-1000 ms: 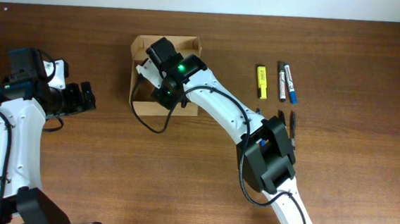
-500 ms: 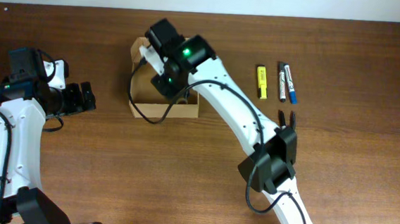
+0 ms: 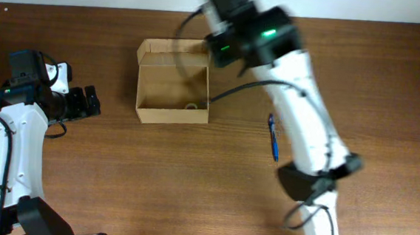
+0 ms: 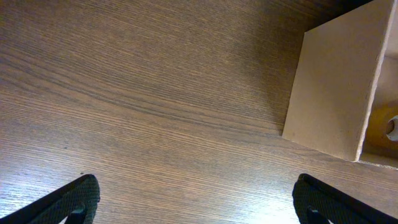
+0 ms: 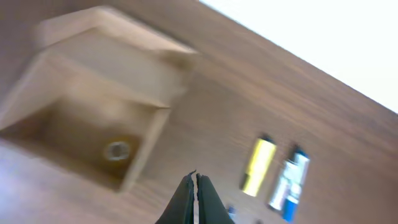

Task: Pack container
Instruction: 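Return the right gripper and grasp the yellow highlighter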

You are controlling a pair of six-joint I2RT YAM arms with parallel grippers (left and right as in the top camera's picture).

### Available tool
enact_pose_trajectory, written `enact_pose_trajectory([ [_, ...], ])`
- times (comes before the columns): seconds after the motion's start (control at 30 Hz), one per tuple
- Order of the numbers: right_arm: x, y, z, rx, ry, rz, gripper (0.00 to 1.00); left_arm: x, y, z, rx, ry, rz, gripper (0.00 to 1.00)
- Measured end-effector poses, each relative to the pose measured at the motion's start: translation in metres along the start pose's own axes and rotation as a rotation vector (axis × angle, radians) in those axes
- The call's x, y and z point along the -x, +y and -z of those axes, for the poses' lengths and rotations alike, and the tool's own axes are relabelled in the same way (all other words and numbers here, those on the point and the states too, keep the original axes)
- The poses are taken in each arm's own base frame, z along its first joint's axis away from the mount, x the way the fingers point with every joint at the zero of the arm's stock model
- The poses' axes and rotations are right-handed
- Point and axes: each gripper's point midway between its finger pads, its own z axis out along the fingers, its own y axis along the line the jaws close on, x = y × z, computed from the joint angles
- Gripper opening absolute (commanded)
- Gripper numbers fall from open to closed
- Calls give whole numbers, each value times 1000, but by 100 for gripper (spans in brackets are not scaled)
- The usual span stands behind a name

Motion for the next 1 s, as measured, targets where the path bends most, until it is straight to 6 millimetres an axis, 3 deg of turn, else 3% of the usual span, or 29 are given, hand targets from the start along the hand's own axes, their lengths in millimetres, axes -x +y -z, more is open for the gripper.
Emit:
enact_pose_trajectory([
  [0.07,-9,-51,12,-60,-5,-97,4,0,0,0,0,0,0,100],
  [0.17,-39,-126,32,-143,-7,-251,4,0,0,0,0,0,0,100],
  [0.23,-64,-166,40,-185,-6,-354,4,0,0,0,0,0,0,100],
  [0.3,-90,-187,40,-204,30,-422,4,0,0,0,0,0,0,100],
  [0.4,-119,-194,12,-173,108,-477,4,0,0,0,0,0,0,100],
  [0.67,-156,-156,-118,-9,289,-473,4,0,0,0,0,0,0,100],
  [0.8,-165,-147,-155,31,322,-475,4,0,0,0,0,0,0,100],
  [1.0,-185,-136,-188,62,392,-470,4,0,0,0,0,0,0,100],
])
